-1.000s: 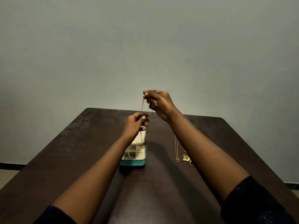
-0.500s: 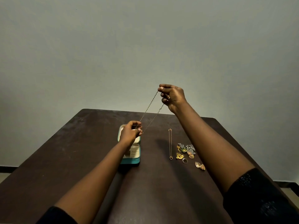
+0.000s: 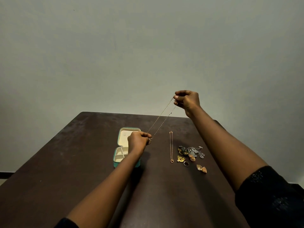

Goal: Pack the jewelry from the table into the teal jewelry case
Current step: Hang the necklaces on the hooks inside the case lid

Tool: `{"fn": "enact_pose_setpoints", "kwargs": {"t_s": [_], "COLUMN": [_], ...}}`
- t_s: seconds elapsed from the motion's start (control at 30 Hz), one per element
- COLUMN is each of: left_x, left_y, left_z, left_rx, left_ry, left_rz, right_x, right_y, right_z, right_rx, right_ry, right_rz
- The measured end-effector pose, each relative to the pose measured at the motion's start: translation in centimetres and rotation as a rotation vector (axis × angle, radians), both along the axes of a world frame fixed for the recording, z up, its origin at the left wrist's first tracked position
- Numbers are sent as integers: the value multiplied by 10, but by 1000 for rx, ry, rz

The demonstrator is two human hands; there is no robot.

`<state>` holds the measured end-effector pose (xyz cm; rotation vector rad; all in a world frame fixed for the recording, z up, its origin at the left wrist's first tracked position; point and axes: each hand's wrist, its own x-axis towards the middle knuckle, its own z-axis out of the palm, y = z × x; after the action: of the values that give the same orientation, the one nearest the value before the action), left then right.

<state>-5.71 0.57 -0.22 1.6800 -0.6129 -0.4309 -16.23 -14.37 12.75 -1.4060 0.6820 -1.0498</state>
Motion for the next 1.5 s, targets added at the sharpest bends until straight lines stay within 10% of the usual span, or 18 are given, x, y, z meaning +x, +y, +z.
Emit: {"fn": "enact_pose_setpoints", "kwargs": {"t_s": [0.37,1.03,1.5], "left_x": [-17,-53,-48], "left_y": [-9,-4,-8], "left_z": [-2,-16,-21], "left_rx": [514,676,805], "left_ry": [-453,-1148,-1179], "left_rz": [-98,-359,-466], "right_x": [0,50,67], "right_y": [-37,-69,-96], "right_z": [-53,-153,-173], "right_rx": [-302,-361,-664], "right_ry": [445,798,1038], "right_rz": [-194,-136,7]}}
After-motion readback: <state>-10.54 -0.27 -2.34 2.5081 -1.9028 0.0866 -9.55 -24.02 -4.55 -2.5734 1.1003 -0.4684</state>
